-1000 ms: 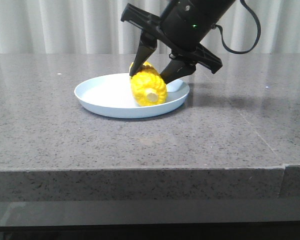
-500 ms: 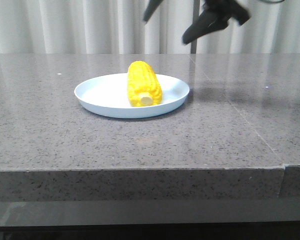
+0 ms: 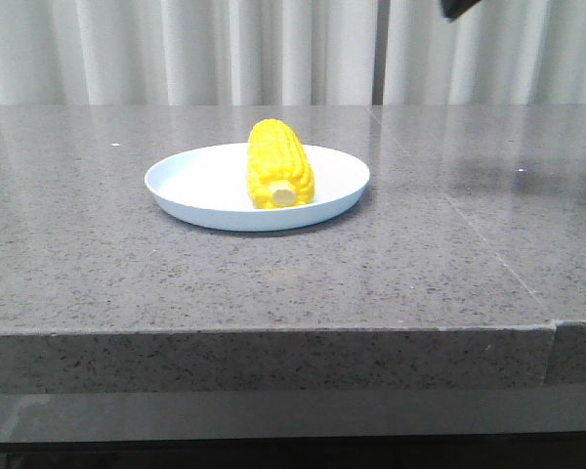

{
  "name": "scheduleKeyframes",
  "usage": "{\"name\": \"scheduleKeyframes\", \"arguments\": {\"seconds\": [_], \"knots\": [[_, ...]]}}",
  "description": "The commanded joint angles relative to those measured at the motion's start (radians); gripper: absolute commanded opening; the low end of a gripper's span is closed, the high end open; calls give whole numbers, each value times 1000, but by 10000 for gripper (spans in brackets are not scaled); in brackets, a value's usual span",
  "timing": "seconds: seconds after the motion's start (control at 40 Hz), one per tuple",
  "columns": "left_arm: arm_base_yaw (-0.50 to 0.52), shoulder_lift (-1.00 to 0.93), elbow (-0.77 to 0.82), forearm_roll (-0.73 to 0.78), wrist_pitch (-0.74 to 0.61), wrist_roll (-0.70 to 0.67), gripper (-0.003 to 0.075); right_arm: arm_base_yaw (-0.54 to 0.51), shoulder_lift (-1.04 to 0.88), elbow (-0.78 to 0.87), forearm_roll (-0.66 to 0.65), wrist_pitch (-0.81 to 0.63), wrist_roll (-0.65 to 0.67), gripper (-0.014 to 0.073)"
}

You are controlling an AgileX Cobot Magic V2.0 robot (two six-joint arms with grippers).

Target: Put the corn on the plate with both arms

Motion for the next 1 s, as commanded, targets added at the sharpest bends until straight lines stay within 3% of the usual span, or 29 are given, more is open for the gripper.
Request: {"name": "scheduleKeyframes", "arguments": {"seconds": [0.0,0.17,0.68,0.97], "knots": [[-2,13,-25,1,-92,-2,-20,-37,-79,-31,-84,11,-9,-61],[-2,13,-25,1,-92,-2,-20,-59,-193,69,-171,42,-9,-61],[-2,13,-25,1,-92,-2,-20,-59,-809,765,-201,-424,-9,-61],[-2,13,-25,1,-92,-2,-20,-59,-1153,998,-195,-474,-9,-61]]}}
